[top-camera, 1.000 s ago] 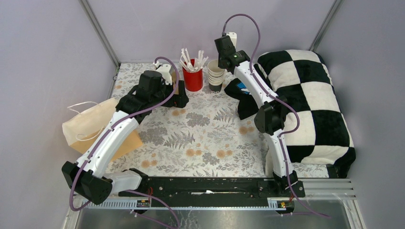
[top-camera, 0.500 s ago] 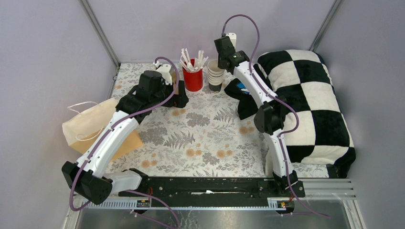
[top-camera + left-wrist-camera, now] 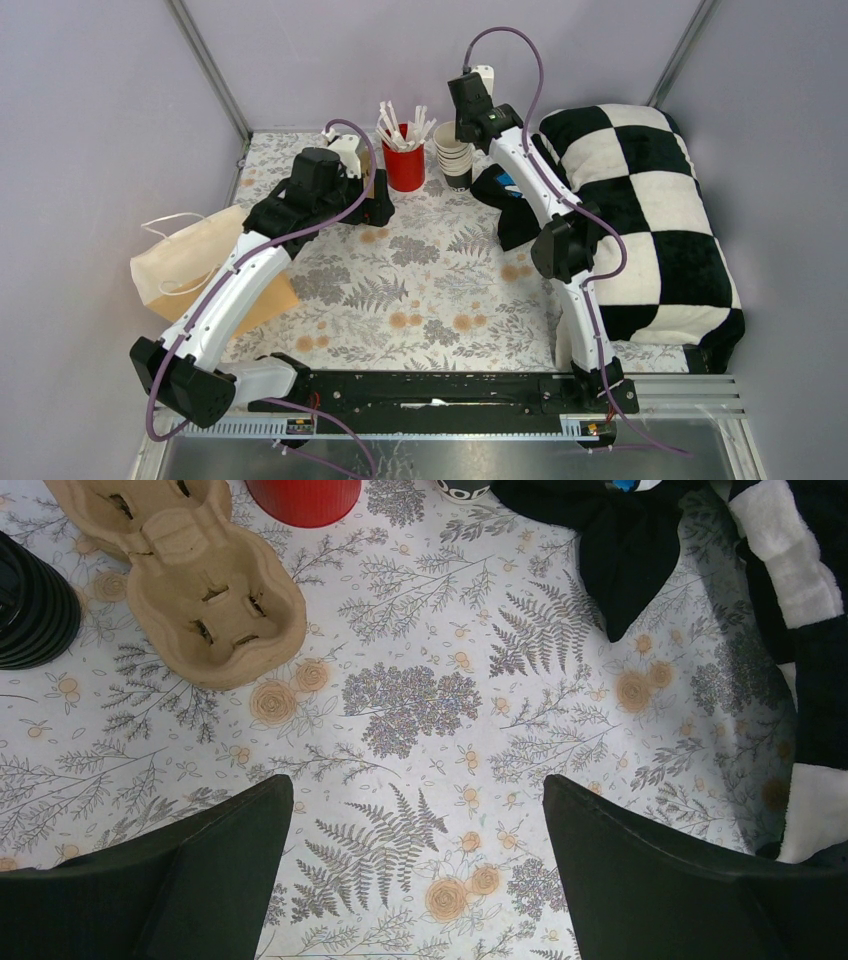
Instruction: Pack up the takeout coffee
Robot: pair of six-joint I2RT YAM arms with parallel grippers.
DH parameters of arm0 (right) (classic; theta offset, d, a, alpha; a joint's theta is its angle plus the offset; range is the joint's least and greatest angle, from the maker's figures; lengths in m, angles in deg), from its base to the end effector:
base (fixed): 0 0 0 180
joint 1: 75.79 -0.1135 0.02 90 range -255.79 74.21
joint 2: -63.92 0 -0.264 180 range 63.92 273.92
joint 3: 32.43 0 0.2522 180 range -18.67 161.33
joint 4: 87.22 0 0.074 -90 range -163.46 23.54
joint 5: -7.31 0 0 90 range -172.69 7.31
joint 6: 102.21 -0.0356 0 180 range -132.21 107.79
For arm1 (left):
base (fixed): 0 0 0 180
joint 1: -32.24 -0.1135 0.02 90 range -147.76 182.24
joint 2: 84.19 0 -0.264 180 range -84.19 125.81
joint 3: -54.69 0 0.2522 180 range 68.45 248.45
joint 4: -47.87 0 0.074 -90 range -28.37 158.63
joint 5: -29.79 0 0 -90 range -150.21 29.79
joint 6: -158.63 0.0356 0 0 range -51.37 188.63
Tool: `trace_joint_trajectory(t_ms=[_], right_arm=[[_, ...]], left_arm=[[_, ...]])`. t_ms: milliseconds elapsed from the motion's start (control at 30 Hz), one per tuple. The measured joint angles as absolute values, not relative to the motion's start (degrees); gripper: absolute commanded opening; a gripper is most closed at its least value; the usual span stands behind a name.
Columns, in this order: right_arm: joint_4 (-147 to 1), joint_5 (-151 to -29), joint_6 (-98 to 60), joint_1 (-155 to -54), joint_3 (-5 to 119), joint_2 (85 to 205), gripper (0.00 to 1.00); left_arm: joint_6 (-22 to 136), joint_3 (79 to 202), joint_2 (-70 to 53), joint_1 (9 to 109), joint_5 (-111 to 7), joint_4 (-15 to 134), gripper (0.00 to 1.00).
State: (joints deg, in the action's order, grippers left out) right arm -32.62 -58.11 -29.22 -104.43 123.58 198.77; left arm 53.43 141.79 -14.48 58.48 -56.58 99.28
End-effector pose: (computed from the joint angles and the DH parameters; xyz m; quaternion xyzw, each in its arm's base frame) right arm 0.4724 0.2411 0.3331 0.0132 0.8663 0.0068 0.4994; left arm 0.2321 -0.1169 0.3752 0.0997 0.8771 -0.1921 0.4288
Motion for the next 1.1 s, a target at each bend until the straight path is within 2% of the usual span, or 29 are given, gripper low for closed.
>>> trace_joint_trajectory(t_ms=[367,867,1100], right_arm=[[-34.1,-58.8,-29.7,-105.2,122.3,197.1,0.0],[-35.6,-59.4,-34.2,-103.4,114.6,189.8,0.0],[-34.9,-59.9,-34.4,-102.7,115.7,189.7,0.0]], left_arm=[[53.9,141.8,-13.7,58.5,-56.6,99.3,0.99],[54.7,141.8,-13.7,58.5,-56.6,99.3,0.99],[54.9,141.8,-13.7,58.5,-56.6,99.3,0.99]])
